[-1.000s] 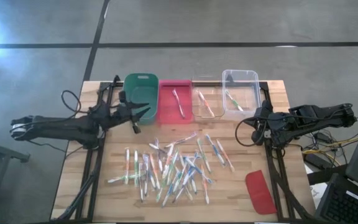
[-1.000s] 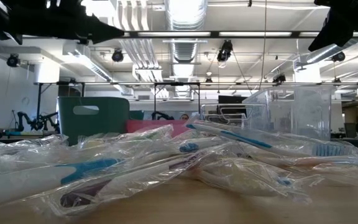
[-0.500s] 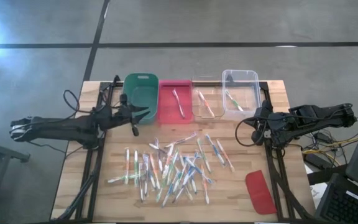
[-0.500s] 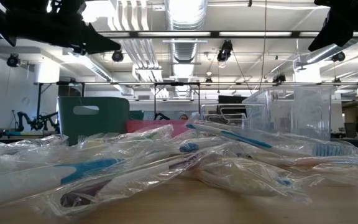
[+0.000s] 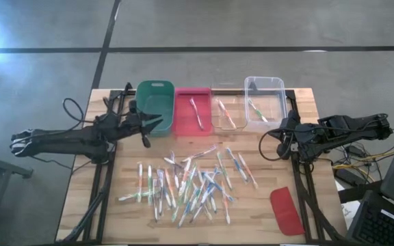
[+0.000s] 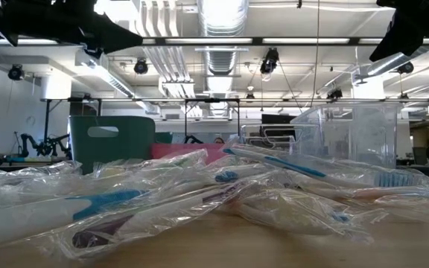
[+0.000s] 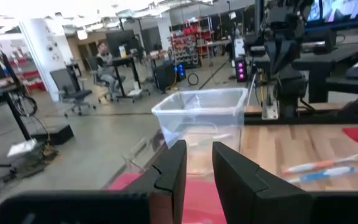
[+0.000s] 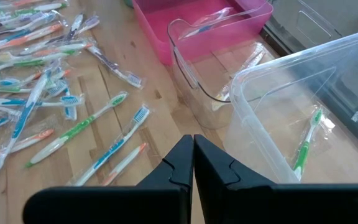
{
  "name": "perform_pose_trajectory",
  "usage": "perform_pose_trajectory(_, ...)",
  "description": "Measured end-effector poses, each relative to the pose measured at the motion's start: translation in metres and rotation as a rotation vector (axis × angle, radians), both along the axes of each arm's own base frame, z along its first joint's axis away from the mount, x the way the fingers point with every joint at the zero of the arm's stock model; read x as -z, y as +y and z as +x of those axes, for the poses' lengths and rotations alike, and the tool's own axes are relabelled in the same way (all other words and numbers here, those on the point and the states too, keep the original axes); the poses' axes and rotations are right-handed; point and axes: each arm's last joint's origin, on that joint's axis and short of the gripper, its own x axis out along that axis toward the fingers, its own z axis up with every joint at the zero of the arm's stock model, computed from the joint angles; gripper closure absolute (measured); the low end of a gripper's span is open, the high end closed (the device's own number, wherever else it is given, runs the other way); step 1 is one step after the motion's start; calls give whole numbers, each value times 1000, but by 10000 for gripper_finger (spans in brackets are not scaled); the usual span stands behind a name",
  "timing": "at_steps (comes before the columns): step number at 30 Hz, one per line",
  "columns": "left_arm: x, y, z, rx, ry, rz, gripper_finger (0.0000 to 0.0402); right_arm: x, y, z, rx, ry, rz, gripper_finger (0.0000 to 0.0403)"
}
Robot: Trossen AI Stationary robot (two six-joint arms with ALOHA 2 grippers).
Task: Pick & Place Toothbrushes
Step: Put the violet toothbrush into the green bin
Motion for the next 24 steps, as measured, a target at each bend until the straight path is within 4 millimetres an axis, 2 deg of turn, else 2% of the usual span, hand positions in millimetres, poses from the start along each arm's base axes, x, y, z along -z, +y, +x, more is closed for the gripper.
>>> perform_pose_trajectory(10, 5, 0, 0, 1, 16, -32, 319, 0, 0, 0, 0, 0, 0, 394)
perform_pose_trajectory(15, 16, -1, 4, 49, 133, -16, 319, 0, 0, 0, 0, 0, 0, 394)
perform_pose_trajectory(17, 19, -2, 9, 127, 154, -20, 319, 0, 0, 0, 0, 0, 0, 394)
perform_pose_trajectory(20, 24, -7, 17, 345, 186, 5, 319, 0, 0, 0, 0, -1, 0, 394)
perform_pose_trajectory(24, 25, -12, 28, 578, 141, 82, 319, 0, 0, 0, 0, 0, 0, 394)
